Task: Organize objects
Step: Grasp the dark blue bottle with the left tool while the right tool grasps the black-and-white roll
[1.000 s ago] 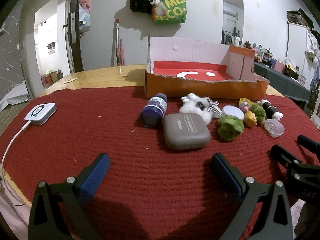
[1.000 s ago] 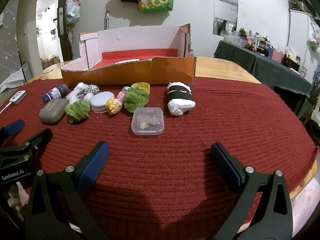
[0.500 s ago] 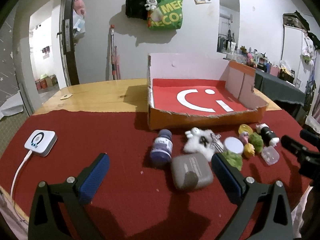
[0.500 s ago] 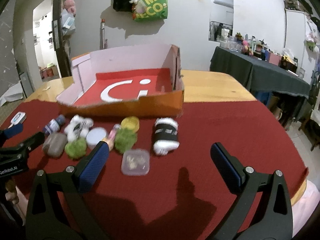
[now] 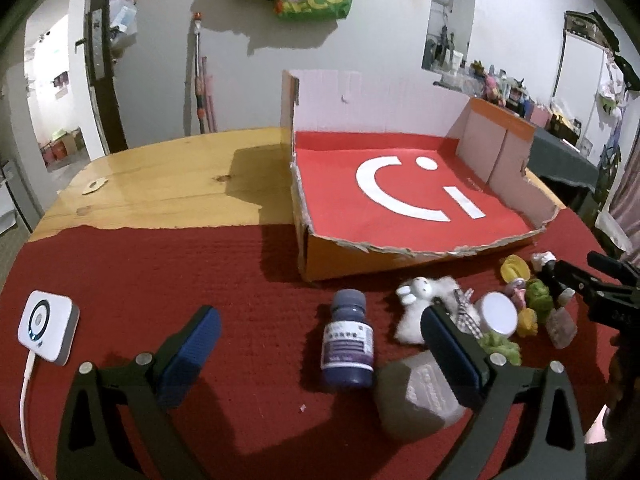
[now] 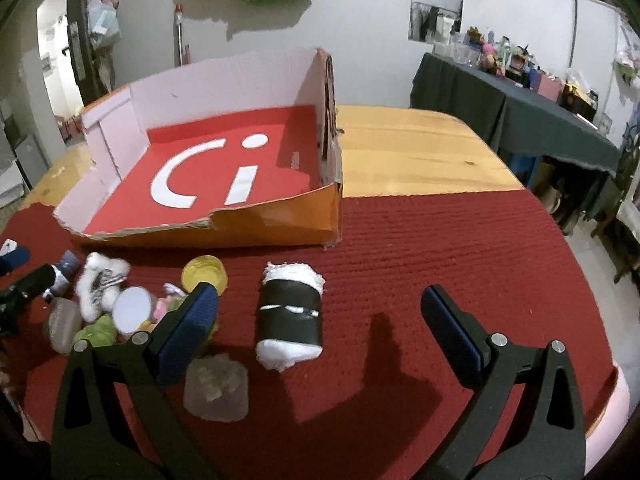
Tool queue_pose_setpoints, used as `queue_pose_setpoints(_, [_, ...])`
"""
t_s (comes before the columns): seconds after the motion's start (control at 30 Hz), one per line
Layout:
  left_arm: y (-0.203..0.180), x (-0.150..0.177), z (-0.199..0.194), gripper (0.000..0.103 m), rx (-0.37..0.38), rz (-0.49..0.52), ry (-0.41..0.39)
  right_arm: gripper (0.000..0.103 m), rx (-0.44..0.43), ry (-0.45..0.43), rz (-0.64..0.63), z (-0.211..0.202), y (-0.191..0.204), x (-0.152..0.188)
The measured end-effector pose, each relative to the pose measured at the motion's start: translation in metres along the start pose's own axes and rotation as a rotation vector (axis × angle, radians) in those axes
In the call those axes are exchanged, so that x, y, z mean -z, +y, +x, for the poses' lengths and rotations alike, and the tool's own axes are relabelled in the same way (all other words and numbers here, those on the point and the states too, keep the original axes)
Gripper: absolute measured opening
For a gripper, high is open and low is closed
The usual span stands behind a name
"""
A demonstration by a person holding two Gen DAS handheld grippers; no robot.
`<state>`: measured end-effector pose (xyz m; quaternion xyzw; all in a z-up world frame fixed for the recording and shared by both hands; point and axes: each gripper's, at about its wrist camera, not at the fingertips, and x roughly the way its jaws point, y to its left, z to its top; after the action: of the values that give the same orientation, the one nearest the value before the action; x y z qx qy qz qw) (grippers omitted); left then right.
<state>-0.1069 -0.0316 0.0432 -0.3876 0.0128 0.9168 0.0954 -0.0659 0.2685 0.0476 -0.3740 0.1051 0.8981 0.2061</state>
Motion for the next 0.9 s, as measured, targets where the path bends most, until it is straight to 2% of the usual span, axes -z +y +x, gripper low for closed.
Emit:
queue_pose_setpoints(0.23, [0.008,0.0,0.018,0.092,0.026,0.02,0.076,0.102,0.001,0.074,0.005,0.021,-0.002,0.0])
queue_pose_setpoints(0.33, [0.008,0.003,0.023,0.087,0.035,0.035,0.09,0.098,-0.001,0.103,0.008,0.026,-0.002,0.002])
queue_pose_setpoints(0.4, [0.008,0.004,0.025,0.085,0.046,0.035,0.092,0.093,-0.004,0.112,0.009,0.027,-0.001,0.002])
queue_pose_setpoints(0.7, [0.006,0.005,0.024,0.076,0.071,0.048,0.08,0.085,-0.01,0.125,-0.007,0.028,0.004,0.004])
queue_pose_setpoints(0.9, [0.002,0.007,0.021,0.056,0.101,0.062,0.072,0.073,-0.004,0.12,-0.011,0.025,0.006,0.005])
